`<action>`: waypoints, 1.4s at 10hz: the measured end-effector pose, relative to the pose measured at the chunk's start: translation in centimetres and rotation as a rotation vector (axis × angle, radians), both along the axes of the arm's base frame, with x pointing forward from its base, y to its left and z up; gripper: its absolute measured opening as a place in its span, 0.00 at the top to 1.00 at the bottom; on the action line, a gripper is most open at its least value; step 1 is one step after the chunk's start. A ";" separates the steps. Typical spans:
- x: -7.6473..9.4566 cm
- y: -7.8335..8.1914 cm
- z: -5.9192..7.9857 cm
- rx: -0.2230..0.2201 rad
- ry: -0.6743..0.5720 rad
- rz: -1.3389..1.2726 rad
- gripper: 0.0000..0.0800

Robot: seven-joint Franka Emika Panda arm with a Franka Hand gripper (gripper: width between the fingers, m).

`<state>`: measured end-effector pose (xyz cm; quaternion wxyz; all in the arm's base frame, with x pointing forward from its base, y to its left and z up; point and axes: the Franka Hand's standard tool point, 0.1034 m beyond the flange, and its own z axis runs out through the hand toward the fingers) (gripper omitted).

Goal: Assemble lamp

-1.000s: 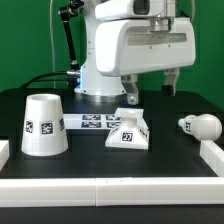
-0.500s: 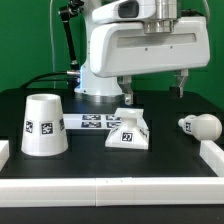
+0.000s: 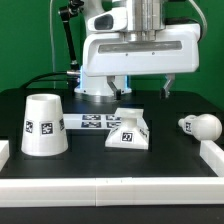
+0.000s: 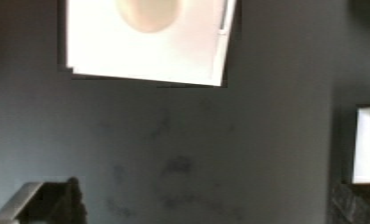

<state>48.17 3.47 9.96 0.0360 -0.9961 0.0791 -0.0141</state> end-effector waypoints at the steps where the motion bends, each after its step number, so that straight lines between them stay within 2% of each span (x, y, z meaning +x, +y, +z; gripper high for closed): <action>1: 0.0 0.1 0.0 0.003 0.004 -0.052 0.13; 3: -0.2 0.1 -0.1 0.017 0.020 -0.171 0.13; 5: -1.1 -0.7 -0.5 0.023 0.058 -0.281 0.13; 7: -2.4 -1.1 -1.3 0.015 0.048 -0.239 0.13; 9: -3.2 -0.8 -1.9 0.008 0.027 -0.203 0.13; 14: -3.7 -0.6 -2.6 0.001 0.011 -0.114 0.13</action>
Offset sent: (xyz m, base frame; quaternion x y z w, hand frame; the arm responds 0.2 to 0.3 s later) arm -0.0086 -0.0170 -0.0039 -0.0157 -0.0504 0.2670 0.9622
